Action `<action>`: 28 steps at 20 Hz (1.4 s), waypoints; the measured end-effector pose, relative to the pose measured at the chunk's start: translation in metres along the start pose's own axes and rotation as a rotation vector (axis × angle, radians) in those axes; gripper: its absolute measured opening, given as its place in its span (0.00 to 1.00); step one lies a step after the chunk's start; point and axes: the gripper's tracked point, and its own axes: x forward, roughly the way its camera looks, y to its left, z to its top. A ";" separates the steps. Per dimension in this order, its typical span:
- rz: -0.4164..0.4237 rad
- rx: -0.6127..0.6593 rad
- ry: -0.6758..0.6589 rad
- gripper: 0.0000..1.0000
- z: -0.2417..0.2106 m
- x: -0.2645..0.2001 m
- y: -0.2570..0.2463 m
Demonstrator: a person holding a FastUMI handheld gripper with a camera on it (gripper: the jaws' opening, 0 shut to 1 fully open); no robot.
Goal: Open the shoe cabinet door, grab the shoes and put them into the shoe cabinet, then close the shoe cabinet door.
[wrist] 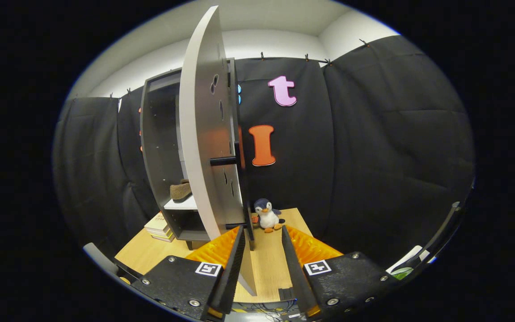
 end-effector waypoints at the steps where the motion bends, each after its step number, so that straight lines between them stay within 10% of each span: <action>1: 0.008 -0.003 -0.002 0.54 -0.001 0.002 0.000; 28: 0.280 -0.080 -0.005 0.55 -0.007 -0.001 0.049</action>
